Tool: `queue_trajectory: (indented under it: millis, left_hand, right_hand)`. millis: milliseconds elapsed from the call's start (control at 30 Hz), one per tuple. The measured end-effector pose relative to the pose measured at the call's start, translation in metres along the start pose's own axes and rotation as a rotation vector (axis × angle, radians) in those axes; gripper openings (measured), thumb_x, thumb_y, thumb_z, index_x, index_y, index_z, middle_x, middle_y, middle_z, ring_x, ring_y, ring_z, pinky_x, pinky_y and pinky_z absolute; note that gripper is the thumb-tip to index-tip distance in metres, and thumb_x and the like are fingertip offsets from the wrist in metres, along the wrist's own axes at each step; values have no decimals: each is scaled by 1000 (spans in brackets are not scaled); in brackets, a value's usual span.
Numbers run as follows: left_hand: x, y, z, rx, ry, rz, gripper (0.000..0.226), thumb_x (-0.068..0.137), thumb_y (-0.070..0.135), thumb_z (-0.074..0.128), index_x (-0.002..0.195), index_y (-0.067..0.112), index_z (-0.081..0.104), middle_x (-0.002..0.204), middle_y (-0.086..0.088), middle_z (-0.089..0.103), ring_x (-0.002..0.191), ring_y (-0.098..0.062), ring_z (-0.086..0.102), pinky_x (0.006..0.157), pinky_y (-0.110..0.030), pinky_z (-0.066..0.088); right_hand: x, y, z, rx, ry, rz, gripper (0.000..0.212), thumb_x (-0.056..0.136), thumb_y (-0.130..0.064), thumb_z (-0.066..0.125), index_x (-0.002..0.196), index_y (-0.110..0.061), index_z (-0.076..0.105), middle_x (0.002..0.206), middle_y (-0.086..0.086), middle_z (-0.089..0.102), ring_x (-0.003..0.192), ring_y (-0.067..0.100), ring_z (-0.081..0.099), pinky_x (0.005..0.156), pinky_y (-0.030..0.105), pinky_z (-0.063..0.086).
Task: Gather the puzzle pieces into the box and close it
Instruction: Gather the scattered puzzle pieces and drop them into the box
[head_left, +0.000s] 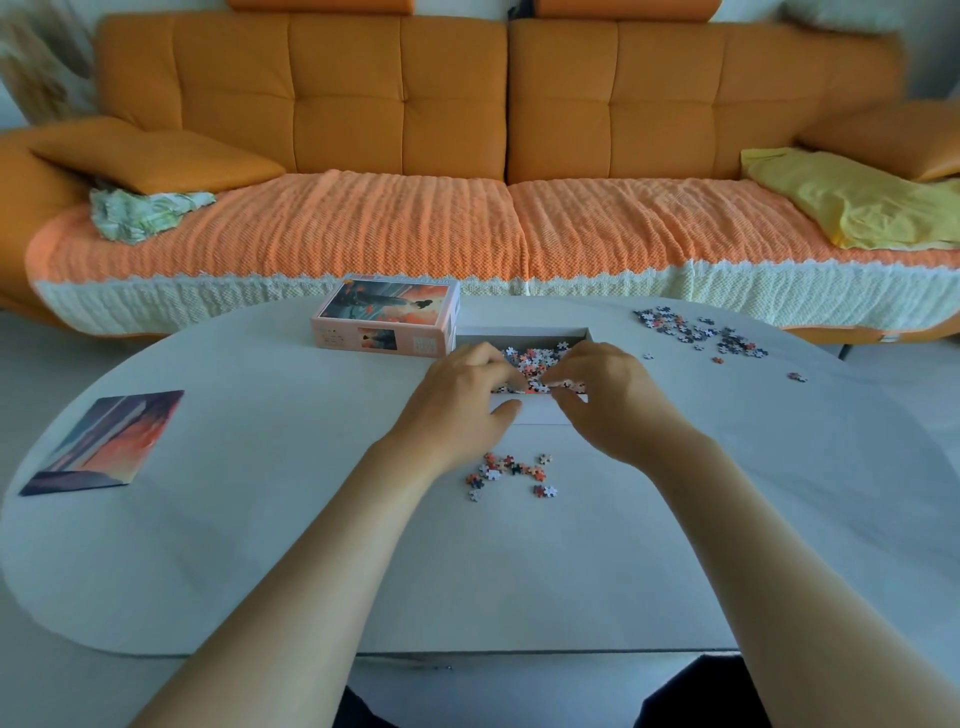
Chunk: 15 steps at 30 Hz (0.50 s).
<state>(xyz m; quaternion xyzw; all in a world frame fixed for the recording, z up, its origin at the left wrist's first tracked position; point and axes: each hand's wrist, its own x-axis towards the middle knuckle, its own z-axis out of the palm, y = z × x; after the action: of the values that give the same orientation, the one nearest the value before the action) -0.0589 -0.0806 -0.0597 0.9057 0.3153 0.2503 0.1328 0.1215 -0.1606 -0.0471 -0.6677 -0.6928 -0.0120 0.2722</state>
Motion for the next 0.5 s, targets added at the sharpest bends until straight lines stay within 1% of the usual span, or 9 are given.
queue_trajectory:
  millis: [67, 100, 167, 233, 267, 333, 367, 433, 500]
  left_hand:
    - [-9, 4, -8, -50, -11, -12, 9, 88, 26, 66, 97, 26, 68, 98, 11, 53, 90, -10, 53, 78, -30, 45]
    - [-13, 5, -12, -69, -58, -30, 7, 87, 27, 66, 95, 28, 66, 95, 13, 54, 83, -9, 55, 73, -29, 46]
    - [-22, 6, -17, -52, -222, -90, 11, 85, 32, 68, 96, 32, 66, 99, 15, 58, 78, -4, 55, 73, -28, 48]
    - [-31, 2, -18, 49, -361, -136, 26, 83, 40, 69, 108, 37, 64, 110, 15, 56, 85, -2, 52, 77, -26, 45]
    - [-35, -1, -18, 104, -401, -155, 39, 80, 44, 70, 118, 38, 61, 116, 14, 52, 94, -4, 51, 82, -27, 45]
    - [-43, -7, -18, 162, -456, -204, 64, 77, 50, 71, 136, 34, 51, 124, 11, 45, 116, -9, 43, 97, -33, 43]
    - [-45, -10, -18, 158, -473, -221, 68, 77, 50, 71, 139, 32, 49, 124, 10, 43, 121, -10, 40, 101, -35, 41]
    - [-48, -12, -15, 99, -458, -217, 59, 81, 45, 71, 135, 29, 54, 117, 9, 45, 113, -10, 42, 99, -29, 40]
    - [-48, -8, -10, 42, -404, -184, 44, 85, 36, 70, 127, 27, 62, 105, 8, 48, 98, -8, 48, 86, -22, 40]
  right_hand:
    - [-5, -9, -4, 42, -29, -35, 18, 87, -11, 66, 99, -22, 76, 90, -9, 63, 75, 0, 55, 76, 16, 47]
    - [-8, -13, -5, 44, -97, -30, 18, 87, -14, 66, 99, -24, 75, 88, -15, 60, 69, -6, 52, 73, 10, 44]
    - [-13, -19, -5, 6, -289, 17, 20, 87, -22, 66, 104, -30, 72, 92, -19, 58, 68, -11, 47, 77, 13, 47]
    - [-21, -23, -5, -28, -449, 92, 32, 84, -31, 68, 116, -32, 67, 109, -14, 58, 78, -8, 49, 84, 18, 45]
    - [-24, -24, -5, -35, -504, 130, 41, 81, -34, 68, 122, -31, 63, 116, -11, 55, 89, -3, 51, 89, 20, 44]
    - [-29, -26, -4, -63, -576, 175, 50, 79, -36, 68, 128, -30, 58, 121, -7, 49, 108, 9, 50, 96, 28, 45]
    - [-31, -27, -4, -78, -585, 177, 49, 79, -36, 68, 127, -29, 59, 120, -5, 50, 111, 13, 50, 96, 29, 45]
    - [-32, -32, -2, -82, -555, 164, 36, 83, -32, 69, 118, -25, 66, 116, -2, 57, 107, 15, 55, 93, 27, 47]
    - [-32, -36, 3, -80, -499, 152, 23, 86, -20, 65, 108, -20, 73, 109, -1, 65, 101, 17, 59, 87, 26, 49]
